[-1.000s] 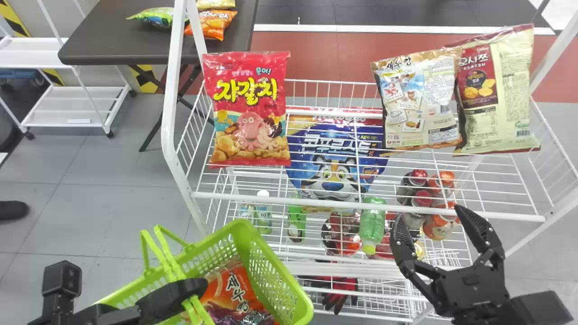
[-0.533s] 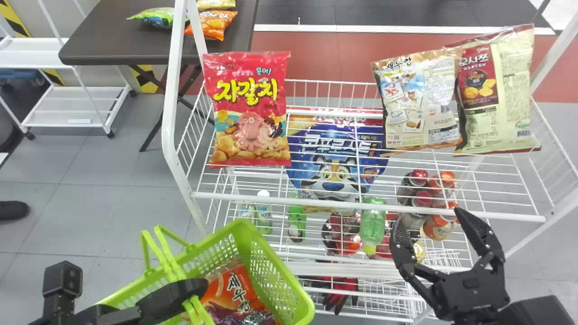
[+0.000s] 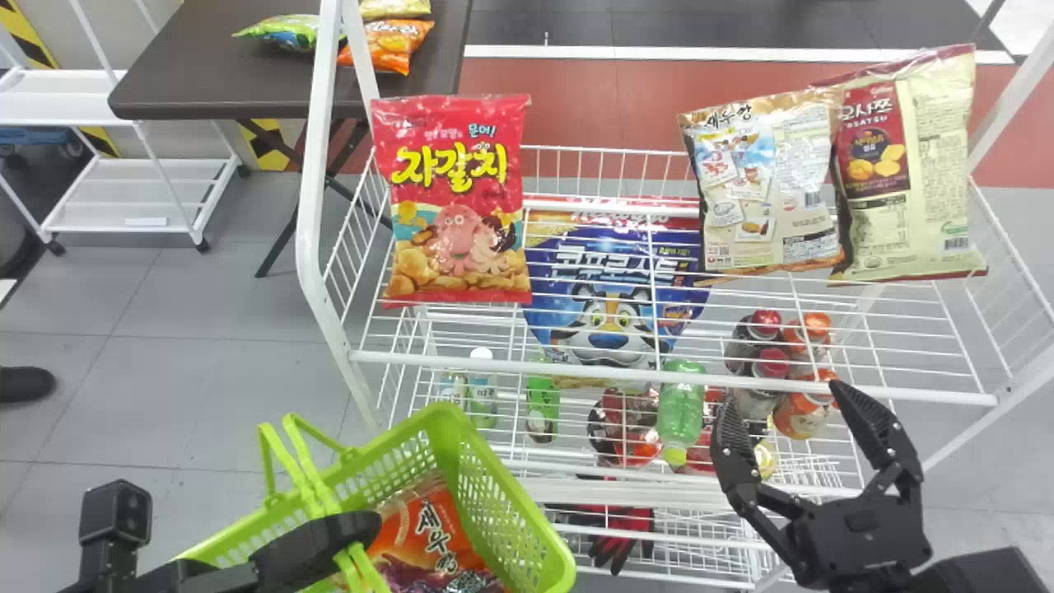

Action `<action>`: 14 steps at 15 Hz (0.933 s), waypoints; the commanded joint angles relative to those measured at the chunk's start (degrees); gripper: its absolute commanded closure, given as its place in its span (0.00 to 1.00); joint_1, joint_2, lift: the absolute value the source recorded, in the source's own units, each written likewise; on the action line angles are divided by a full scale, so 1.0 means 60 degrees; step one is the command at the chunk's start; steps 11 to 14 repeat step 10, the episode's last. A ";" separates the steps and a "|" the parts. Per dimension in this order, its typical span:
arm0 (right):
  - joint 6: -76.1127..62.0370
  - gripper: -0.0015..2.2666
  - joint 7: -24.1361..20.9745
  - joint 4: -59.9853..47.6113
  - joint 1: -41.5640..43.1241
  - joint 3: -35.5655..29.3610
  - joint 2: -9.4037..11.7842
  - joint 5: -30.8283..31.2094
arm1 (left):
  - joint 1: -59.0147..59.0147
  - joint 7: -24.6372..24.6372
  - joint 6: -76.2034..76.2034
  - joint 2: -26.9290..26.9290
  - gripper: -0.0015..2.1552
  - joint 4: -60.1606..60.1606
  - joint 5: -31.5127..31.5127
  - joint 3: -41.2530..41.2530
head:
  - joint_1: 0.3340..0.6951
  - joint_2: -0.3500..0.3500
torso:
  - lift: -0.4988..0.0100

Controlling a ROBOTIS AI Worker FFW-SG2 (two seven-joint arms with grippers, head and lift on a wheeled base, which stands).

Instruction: Hold basket handle with left hand then pick Saewookkang with right hand and place into basket

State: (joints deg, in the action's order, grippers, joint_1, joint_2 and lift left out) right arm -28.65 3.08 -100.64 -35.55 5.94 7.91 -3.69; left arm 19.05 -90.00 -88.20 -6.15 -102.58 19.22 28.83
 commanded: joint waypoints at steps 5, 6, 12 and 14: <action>-0.0241 0.02 0.0000 -0.0029 -0.0095 -0.0009 0.0000 -0.0001 | 0.0004 -0.0095 -0.0304 0.0073 1.00 -0.0028 -0.0011 -0.0001 | 1.00 0.54 | 0.94; -0.0241 0.02 0.0000 -0.0029 -0.0095 0.0005 0.0000 -0.0001 | 0.0004 -0.0095 -0.0304 0.0058 1.00 -0.0014 0.0033 -0.0001 | 1.00 0.54 | 0.94; -0.0387 0.02 0.0000 -0.0029 -0.0183 -0.0009 0.0000 -0.0001 | 0.0004 -0.0095 -0.0304 0.0087 1.00 0.0030 0.0092 -0.0016 | 1.00 0.54 | 0.94; -0.0387 0.02 0.0000 -0.0029 -0.0183 -0.0009 0.0000 -0.0001 | 0.0004 -0.0095 -0.0304 0.0087 1.00 0.0030 0.0092 -0.0016 | 1.00 0.54 | 0.94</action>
